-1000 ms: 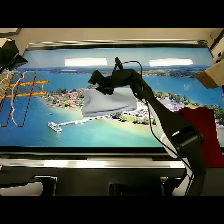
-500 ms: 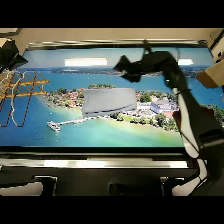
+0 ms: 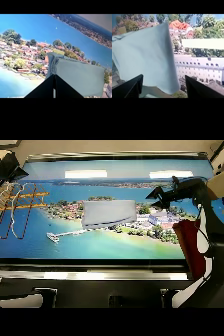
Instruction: Fold the clothes and pants, and hang the long-sleeved shirts on hangers.
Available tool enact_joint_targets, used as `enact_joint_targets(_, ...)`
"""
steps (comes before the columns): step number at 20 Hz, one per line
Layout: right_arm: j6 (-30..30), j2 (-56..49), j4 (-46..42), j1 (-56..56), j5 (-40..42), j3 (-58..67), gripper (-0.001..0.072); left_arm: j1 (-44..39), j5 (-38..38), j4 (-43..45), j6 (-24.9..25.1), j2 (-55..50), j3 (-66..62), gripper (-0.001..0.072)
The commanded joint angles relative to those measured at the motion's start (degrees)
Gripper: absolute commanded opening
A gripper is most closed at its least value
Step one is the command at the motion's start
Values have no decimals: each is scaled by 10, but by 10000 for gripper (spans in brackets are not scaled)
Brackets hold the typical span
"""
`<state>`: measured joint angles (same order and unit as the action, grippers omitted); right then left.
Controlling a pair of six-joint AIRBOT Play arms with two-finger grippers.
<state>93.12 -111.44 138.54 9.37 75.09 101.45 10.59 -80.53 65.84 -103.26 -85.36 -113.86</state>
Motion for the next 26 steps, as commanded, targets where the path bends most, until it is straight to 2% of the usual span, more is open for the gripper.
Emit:
enact_joint_targets(1, 62, -59, 50, -7, 14, -8, 588, 0, 0, 0, 0, 0, 7, 20)
enact_joint_targets(5, 79, -95, 70, -45, 9, -8, 579, 0, -1, 0, 0, -2, 17, 19)
enact_joint_targets(6, 80, -99, 72, -54, -3, -8, 556, 0, -1, 0, 0, -2, 17, 20)
enact_joint_targets(9, 64, -106, 68, -79, -45, -8, 542, -2, -1, 0, 0, -3, 17, 19)
enact_joint_targets(10, 60, -107, 68, -84, -55, -7, 517, -3, -1, 0, 0, -3, 17, 20)
enact_joint_targets(12, 61, -107, 70, -90, -67, -7, 339, -3, -1, 0, 0, -3, 17, 20)
enact_joint_targets(14, 61, -105, 79, -93, -67, -7, 44, -3, -1, 0, 0, -3, 17, 20)
enact_joint_targets(18, 51, -57, 97, -87, -73, 15, 36, -3, -1, 0, 0, -3, 17, 20)
enact_joint_targets(26, -81, 83, 34, 37, -114, 45, 36, -3, -18, 0, 0, -3, 17, 20)
